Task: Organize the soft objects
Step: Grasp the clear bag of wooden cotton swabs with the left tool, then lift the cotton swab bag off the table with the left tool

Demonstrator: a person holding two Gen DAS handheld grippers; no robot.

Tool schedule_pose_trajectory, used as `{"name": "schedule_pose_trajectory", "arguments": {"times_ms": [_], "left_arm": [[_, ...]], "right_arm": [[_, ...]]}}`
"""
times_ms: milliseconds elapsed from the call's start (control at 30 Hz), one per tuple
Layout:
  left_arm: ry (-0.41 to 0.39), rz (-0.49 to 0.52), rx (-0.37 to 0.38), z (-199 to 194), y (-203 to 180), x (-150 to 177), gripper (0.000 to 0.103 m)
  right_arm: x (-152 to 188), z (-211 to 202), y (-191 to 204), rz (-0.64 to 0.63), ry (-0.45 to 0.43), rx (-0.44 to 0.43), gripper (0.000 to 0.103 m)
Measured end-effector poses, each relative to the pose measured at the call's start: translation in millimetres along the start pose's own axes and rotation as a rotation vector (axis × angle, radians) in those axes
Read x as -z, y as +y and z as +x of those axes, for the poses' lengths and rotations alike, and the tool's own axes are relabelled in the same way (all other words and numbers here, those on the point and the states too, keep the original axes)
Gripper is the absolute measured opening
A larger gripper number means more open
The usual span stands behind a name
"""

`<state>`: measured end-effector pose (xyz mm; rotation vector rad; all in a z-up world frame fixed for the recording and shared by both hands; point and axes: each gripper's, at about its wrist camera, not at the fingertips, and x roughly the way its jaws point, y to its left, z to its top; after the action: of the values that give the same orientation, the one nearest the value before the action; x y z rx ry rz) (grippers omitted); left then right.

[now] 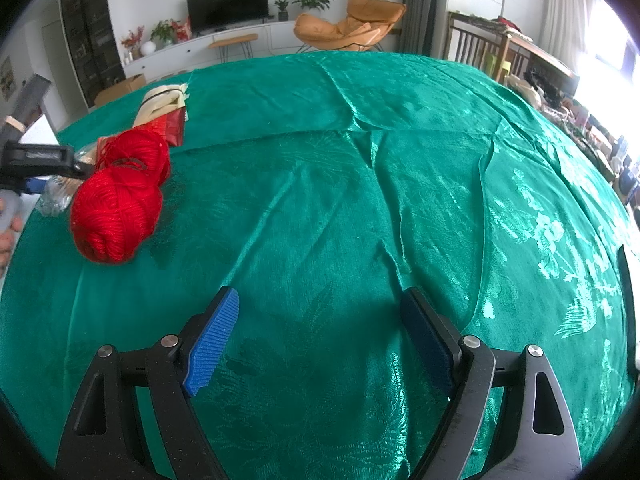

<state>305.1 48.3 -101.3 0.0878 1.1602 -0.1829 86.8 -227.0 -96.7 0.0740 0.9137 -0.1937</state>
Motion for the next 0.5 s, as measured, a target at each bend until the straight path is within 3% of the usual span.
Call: {"name": "schedule_pose_trajectory", "arguments": {"times_ms": [67, 100, 133, 200, 333, 500], "left_arm": [[-0.006, 0.019, -0.005, 3.2, -4.2, -1.5, 0.100], [-0.022, 0.018, -0.004, 0.7, -4.5, -1.2, 0.085], [-0.057, 0.007, -0.012, -5.3, -4.0, 0.9, 0.058], [-0.074, -0.023, -0.017, -12.5, -2.5, 4.9, 0.035], [-0.083, -0.081, -0.023, -30.5, -1.6, 35.7, 0.032], [-0.107, -0.051, -0.022, -67.1, -14.3, 99.4, 0.032]], "right_arm": [[0.2, 0.0, 0.5, -0.001, 0.000, -0.002, 0.086], [0.5, 0.0, 1.3, -0.001, 0.000, -0.002, 0.086], [0.5, 0.2, 0.9, 0.000, 0.000, -0.002, 0.086], [0.7, 0.4, 1.3, 0.000, 0.000, -0.002, 0.086], [0.6, 0.2, 1.0, 0.000, 0.000, -0.002, 0.086], [0.5, 0.1, 1.0, 0.000, 0.000, -0.002, 0.086]]}}
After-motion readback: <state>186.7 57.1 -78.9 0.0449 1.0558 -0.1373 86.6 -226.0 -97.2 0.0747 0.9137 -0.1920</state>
